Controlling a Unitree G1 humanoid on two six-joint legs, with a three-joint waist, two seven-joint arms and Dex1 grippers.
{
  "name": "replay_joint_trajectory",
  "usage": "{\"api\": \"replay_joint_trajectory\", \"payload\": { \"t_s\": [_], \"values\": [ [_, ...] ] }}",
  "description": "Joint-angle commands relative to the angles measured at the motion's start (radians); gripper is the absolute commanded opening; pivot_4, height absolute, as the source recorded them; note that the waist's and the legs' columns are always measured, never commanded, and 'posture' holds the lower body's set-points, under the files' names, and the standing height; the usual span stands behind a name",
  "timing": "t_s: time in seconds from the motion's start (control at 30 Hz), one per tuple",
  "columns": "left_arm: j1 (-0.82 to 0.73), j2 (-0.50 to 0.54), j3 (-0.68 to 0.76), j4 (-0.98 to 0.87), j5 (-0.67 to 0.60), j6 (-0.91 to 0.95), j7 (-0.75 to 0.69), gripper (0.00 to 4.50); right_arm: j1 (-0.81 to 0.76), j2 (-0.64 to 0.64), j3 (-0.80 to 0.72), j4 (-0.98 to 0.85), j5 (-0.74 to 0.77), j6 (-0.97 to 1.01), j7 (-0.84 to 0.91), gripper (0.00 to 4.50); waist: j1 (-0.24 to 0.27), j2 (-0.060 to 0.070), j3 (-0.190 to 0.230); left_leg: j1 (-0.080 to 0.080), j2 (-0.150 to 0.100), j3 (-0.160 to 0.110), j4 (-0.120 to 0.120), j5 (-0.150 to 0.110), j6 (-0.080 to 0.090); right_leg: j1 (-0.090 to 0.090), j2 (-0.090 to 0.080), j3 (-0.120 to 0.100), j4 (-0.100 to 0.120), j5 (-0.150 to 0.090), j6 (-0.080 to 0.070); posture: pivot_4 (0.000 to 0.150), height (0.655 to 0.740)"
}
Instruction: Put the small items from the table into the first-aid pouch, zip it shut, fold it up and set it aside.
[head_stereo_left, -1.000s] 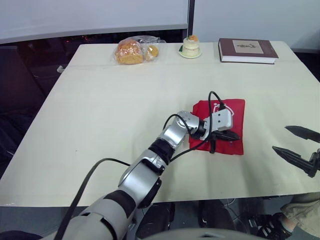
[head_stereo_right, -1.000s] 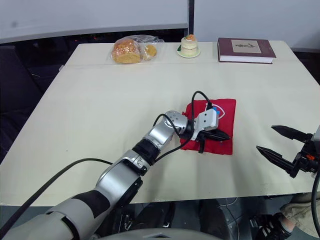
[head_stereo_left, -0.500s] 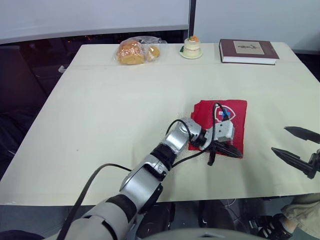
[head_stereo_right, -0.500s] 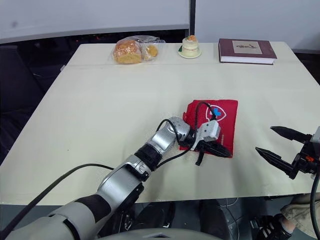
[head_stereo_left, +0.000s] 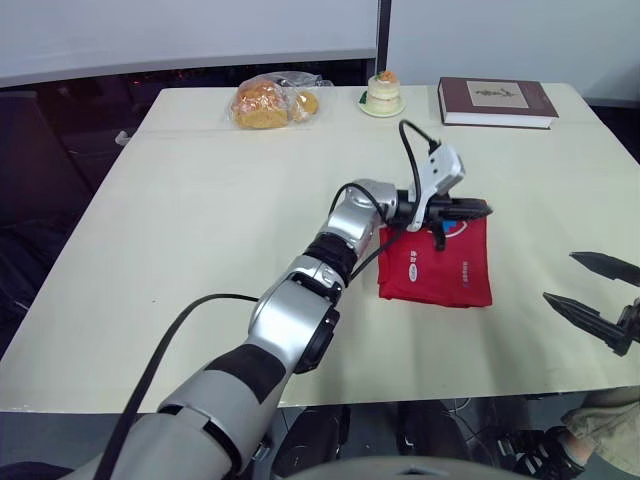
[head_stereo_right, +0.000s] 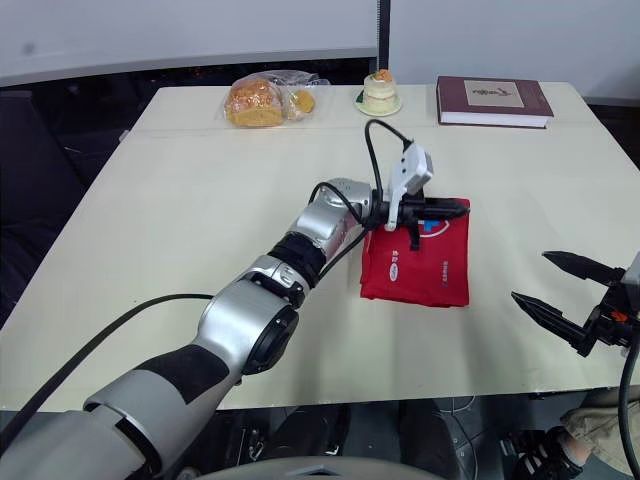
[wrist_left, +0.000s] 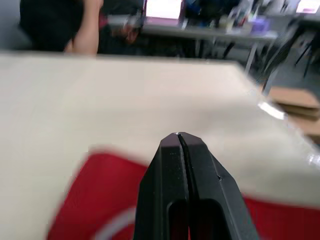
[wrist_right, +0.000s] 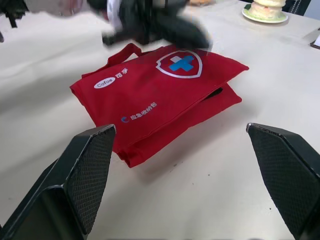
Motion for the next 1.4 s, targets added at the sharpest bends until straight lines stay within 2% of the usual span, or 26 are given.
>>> {"api": "replay_joint_trajectory", "payload": {
  "t_s": [0.03,0.13,0.27,0.47,0.67,0.83,0.93,1.07,1.2,1.4],
  "values": [
    [-0.053,-0.025,-0.058,0.094,0.119,-0.044,0.115,0.03,0.007,0.004,-0.037,-0.035,0.011,-0.018,-0.004,4.50,0.000,0.000,0.000,0.000,0.000,0.000,0.000,0.000,0.000,0.000,0.000,0.000,0.000,0.000,0.000,0.150,0.7289],
    [-0.057,-0.032,-0.101,0.158,0.213,-0.022,0.259,0.03,0.016,0.008,-0.041,-0.044,0.013,-0.019,-0.008,4.50,0.006,-0.001,0.000,0.000,0.000,0.000,0.000,0.000,0.000,0.000,0.000,0.000,0.000,0.000,0.001,0.150,0.7289],
    [-0.048,-0.043,-0.095,0.178,0.249,-0.014,0.339,0.03,0.025,0.017,-0.033,-0.057,0.009,-0.020,-0.021,4.50,0.009,-0.001,0.000,0.001,0.000,0.001,0.000,0.000,0.000,0.001,0.000,0.001,0.000,0.000,0.002,0.150,0.7289],
    [-0.088,-0.042,0.051,0.126,0.134,-0.041,0.305,0.03,0.009,0.019,0.011,-0.047,-0.025,-0.023,-0.059,4.50,0.008,0.000,0.000,0.001,0.000,0.001,0.000,0.000,0.000,0.000,0.000,0.001,0.000,0.000,0.002,0.150,0.7289],
    [-0.068,0.035,0.153,-0.046,0.002,-0.053,0.091,0.03,-0.078,0.006,0.121,-0.042,-0.056,0.108,-0.211,4.50,0.004,0.000,0.000,-0.001,0.000,0.001,0.000,0.000,0.000,-0.003,0.000,0.002,0.001,0.001,0.001,0.150,0.7289],
    [0.101,0.177,0.134,-0.375,-0.070,0.078,-0.088,0.03,-0.251,0.033,0.214,-0.004,0.051,0.308,-0.334,4.50,-0.020,0.002,-0.001,-0.001,0.000,0.001,0.000,0.000,0.000,-0.003,0.000,0.003,0.002,0.001,0.001,0.150,0.7289],
    [0.229,0.275,0.121,-0.613,-0.116,0.207,-0.139,0.85,-0.348,0.060,0.261,0.039,0.086,0.398,-0.388,4.50,-0.025,0.003,-0.001,-0.001,0.001,0.001,-0.001,0.000,-0.001,-0.004,0.001,0.004,0.002,0.001,0.000,0.150,0.7289],
    [0.396,0.437,0.118,-0.957,-0.227,0.424,-0.224,2.49,-0.421,0.059,0.328,0.111,0.123,0.549,-0.407,4.50,-0.024,0.003,-0.001,-0.006,0.001,0.002,0.000,0.000,-0.001,-0.010,-0.002,0.005,0.003,0.001,0.000,0.150,0.7289],
    [0.499,0.584,0.133,-1.177,-0.316,0.560,-0.256,4.41,-0.469,0.064,0.402,0.167,0.085,0.576,-0.396,4.50,-0.012,0.004,-0.001,-0.007,0.001,0.002,0.000,0.000,-0.001,-0.010,-0.003,0.005,0.003,0.001,0.000,0.150,0.7289],
    [0.597,0.779,0.190,-1.345,-0.405,0.674,-0.255,4.41,-0.554,0.100,0.512,0.204,0.103,0.672,-0.362,4.50,-0.020,0.004,-0.001,-0.005,0.001,0.002,-0.001,0.001,-0.001,-0.010,-0.002,0.005,0.003,0.001,0.000,0.150,0.7289]
  ]
}}
